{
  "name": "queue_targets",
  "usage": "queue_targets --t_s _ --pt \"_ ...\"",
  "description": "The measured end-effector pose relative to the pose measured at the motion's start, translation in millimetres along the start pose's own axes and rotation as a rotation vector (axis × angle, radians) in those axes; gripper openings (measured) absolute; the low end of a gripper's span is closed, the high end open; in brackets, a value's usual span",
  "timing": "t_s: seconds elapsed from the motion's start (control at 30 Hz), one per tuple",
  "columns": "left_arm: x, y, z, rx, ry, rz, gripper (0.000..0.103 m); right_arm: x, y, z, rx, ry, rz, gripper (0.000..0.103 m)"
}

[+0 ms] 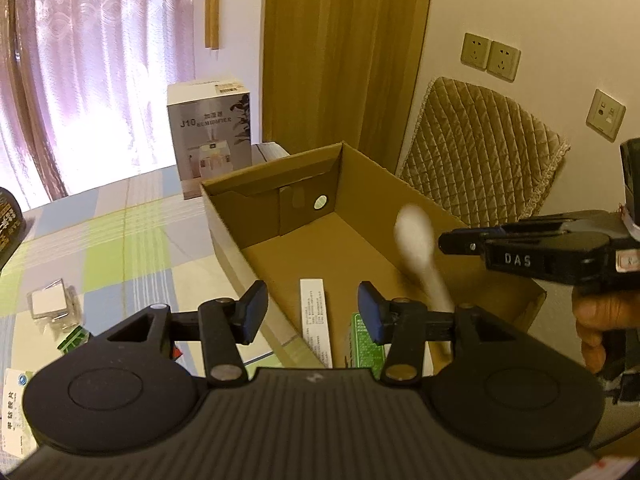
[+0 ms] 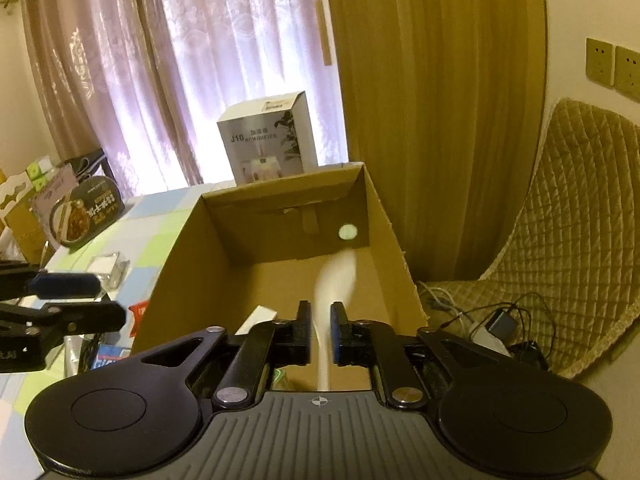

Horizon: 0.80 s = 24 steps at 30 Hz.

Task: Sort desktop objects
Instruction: 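Open both grippers to drop the spoon and medicine box into the cardboard box, then return both grippers to the table toward the foil bag and blue box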

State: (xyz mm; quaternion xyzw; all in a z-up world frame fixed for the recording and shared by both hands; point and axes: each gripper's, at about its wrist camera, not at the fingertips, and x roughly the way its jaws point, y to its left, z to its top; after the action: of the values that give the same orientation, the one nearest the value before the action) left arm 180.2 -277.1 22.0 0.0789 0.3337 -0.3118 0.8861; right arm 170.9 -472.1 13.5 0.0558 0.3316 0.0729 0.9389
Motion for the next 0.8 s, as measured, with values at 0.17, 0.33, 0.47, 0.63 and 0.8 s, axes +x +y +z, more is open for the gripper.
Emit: queue_targets --t_s 0.17,0.33,0.47,0.63,0.8 --pt "-10 13 -12 -0.022 0.003 0.016 0.045 -8 0 -2 0.008 -0.021 -0.003 0.04" --pt "-25 28 -26 -0.042 0.006 0.04 0.046 -19 9 -6 0.027 -0.033 0.015 0.041" --pt "-42 45 -39 -0.056 0.011 0.072 0.051 -31 27 -10 0.029 -0.046 0.04 0.046" --pt "-67 72 -62 -0.054 0.03 0.134 0.062 -47 61 -13 0.011 -0.067 0.102 0.069" --pt "-94 109 -89 -0.082 0.059 0.211 0.078 -58 106 -17 -0.048 -0.085 0.168 0.087"
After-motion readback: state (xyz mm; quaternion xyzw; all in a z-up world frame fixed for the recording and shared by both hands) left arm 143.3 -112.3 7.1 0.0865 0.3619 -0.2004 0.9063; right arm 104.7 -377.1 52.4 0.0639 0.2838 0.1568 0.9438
